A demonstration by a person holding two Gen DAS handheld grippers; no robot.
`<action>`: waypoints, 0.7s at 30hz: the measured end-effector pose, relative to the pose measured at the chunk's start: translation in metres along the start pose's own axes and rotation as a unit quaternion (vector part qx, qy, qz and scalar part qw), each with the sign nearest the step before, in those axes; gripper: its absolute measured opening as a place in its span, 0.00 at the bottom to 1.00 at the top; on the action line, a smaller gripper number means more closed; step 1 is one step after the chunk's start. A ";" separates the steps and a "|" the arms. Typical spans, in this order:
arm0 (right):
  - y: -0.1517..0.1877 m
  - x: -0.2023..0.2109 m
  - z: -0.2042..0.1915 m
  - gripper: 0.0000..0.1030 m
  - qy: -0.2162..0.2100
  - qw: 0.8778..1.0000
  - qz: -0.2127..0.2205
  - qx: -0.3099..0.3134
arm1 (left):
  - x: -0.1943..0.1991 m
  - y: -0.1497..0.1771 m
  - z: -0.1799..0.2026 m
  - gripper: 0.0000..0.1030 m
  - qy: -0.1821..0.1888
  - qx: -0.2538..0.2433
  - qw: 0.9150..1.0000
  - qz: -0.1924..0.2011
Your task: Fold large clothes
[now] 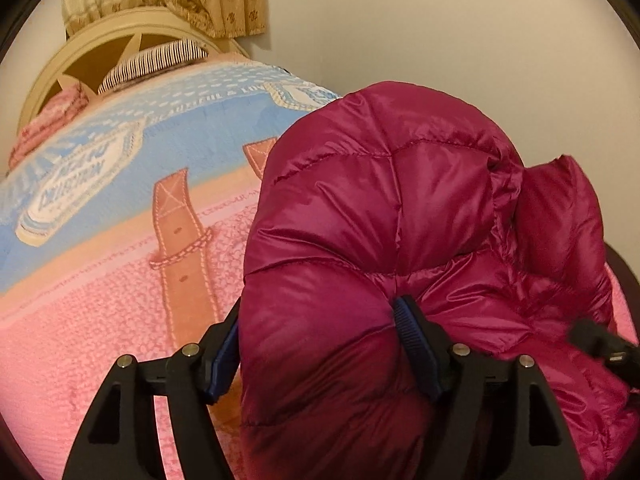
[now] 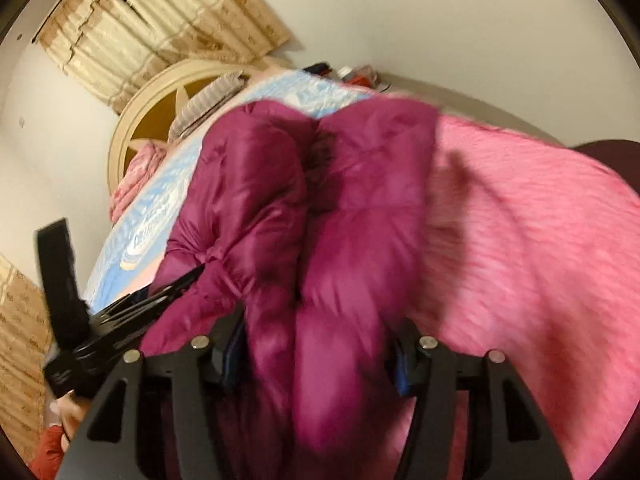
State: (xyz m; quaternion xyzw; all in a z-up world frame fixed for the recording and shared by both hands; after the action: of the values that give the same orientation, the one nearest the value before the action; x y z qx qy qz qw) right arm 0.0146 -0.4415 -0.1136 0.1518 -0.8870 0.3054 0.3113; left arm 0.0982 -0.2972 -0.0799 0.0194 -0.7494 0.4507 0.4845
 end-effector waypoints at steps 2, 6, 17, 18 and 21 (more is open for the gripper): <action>0.005 0.021 0.005 0.63 0.017 1.000 0.022 -0.001 | 0.002 0.000 0.003 0.72 -0.015 -0.011 1.000 0.003; 0.013 0.077 -0.024 0.46 0.062 0.988 0.124 0.069 | 0.004 0.000 0.004 0.72 -0.036 -0.018 0.999 0.002; -0.013 -0.010 -0.057 0.25 0.131 0.987 0.056 0.074 | 0.021 0.003 -0.002 0.74 -0.053 -0.029 0.998 0.003; -0.015 -0.016 -0.049 0.23 0.145 0.986 0.050 0.070 | 0.021 0.002 -0.004 0.75 -0.051 -0.028 0.998 0.004; -0.012 -0.029 -0.016 0.18 0.157 0.986 0.036 0.049 | 0.024 0.003 -0.003 0.78 -0.049 -0.020 0.999 0.002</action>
State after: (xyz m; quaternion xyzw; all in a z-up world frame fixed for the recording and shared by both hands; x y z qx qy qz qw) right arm 0.0493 -0.4383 -0.1166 0.0855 -0.8158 0.3796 0.4278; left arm 0.0860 -0.2838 -0.0636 0.0303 -0.7814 0.4349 0.4465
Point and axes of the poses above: each gripper's, at about its wrist camera, not at the fingertips, and x roughly against the way its jaws point, z to its right, y to its underside, the point moved 2 cm from there along -x, roughly the way its jaws point, and after that the axes turned 13 degrees about -x, right-handed, at the moved point
